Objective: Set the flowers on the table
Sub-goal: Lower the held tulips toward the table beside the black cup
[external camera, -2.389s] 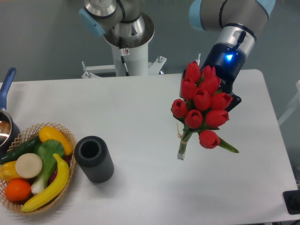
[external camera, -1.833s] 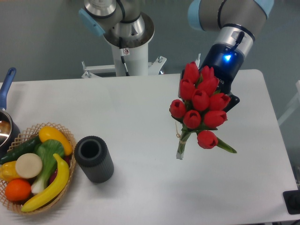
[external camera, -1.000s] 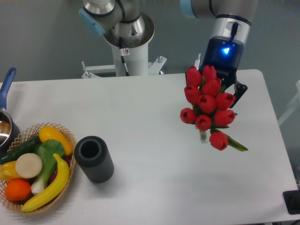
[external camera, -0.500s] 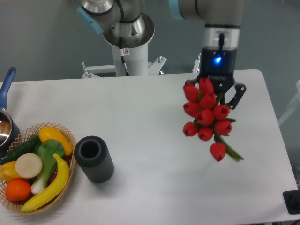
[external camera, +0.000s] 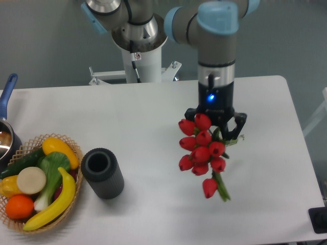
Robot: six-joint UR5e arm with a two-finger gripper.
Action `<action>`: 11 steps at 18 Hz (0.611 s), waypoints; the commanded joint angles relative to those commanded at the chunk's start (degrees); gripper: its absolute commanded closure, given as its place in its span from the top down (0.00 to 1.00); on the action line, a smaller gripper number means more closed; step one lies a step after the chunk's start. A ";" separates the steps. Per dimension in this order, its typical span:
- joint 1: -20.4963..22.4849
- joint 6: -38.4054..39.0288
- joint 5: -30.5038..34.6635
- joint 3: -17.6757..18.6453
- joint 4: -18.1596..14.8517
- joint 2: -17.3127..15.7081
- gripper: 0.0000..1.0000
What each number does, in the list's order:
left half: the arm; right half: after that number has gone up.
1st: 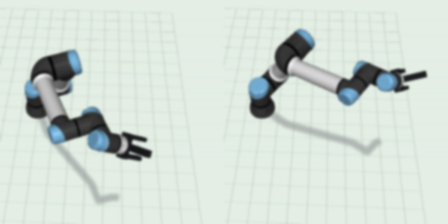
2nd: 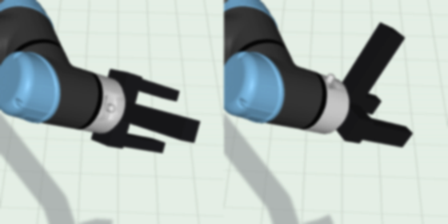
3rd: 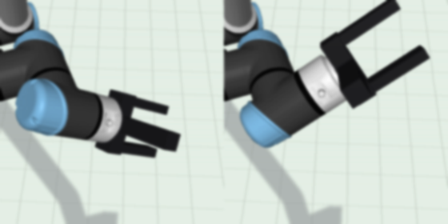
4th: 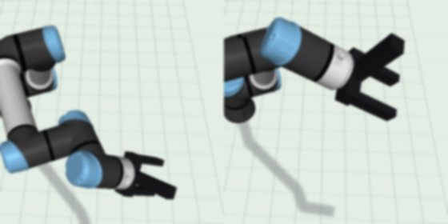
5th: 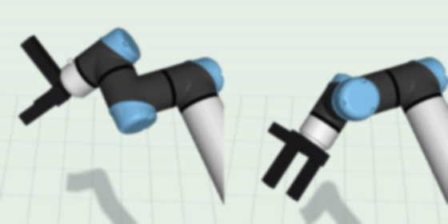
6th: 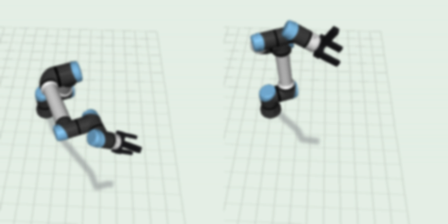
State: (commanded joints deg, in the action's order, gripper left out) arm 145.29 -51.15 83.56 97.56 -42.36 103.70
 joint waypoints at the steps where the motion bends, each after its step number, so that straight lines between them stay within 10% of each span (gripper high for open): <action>1: -0.97 -0.53 1.67 0.09 0.00 0.53 0.49; 11: -4.84 -1.15 5.82 -0.88 0.18 8.00 0.49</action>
State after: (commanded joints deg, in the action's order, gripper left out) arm 140.45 -52.29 89.38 96.68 -42.19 111.70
